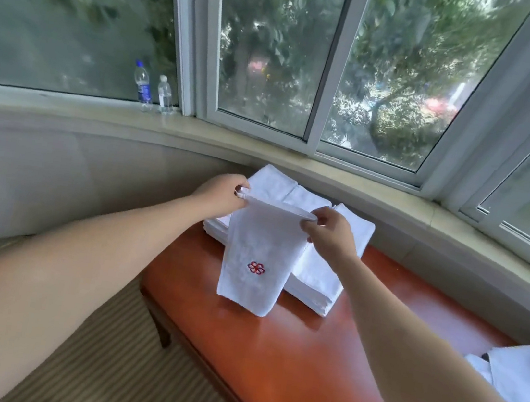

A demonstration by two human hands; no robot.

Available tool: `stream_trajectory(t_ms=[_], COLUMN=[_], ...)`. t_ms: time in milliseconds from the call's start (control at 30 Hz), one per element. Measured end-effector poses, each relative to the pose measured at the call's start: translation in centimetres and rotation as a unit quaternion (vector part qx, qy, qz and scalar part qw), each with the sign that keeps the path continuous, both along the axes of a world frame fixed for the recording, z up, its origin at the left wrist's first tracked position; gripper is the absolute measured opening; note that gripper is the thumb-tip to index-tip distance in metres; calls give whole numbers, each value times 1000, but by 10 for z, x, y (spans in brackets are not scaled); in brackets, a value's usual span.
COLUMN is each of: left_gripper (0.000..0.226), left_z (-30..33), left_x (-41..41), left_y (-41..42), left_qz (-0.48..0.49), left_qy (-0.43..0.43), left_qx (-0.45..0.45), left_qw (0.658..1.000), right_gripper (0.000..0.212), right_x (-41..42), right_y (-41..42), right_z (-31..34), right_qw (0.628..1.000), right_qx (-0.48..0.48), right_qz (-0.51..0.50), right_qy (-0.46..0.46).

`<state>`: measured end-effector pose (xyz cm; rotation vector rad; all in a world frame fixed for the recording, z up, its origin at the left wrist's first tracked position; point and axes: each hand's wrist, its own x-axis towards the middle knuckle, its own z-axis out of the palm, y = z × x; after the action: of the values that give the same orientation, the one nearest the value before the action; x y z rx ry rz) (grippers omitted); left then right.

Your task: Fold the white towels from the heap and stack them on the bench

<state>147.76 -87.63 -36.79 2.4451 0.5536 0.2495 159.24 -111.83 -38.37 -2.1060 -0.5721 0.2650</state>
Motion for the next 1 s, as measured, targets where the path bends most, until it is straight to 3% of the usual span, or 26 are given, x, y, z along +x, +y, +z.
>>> stream_trajectory(t_ms=[133, 233, 533, 767, 1000], left_gripper=[12, 10, 9, 10, 11], left_z=[30, 48, 63, 43, 8], left_x=[18, 33, 87, 158, 264], left_y=[39, 67, 141, 189, 238], left_qz=[21, 52, 89, 82, 7], left_qy=[-52, -55, -70, -55, -12], left_qx=[2, 44, 58, 54, 43], left_qw=[998, 996, 992, 994, 999], right_gripper=[19, 15, 17, 20, 28], right_x=[16, 33, 93, 146, 222], right_y=[45, 79, 160, 205, 245], right_z=[26, 38, 52, 34, -4], right_qw=[1000, 999, 996, 999, 997], right_qx=[21, 40, 64, 42, 37], right_qz=[10, 15, 48, 18, -59], right_qy=[-17, -23, -24, -7, 17])
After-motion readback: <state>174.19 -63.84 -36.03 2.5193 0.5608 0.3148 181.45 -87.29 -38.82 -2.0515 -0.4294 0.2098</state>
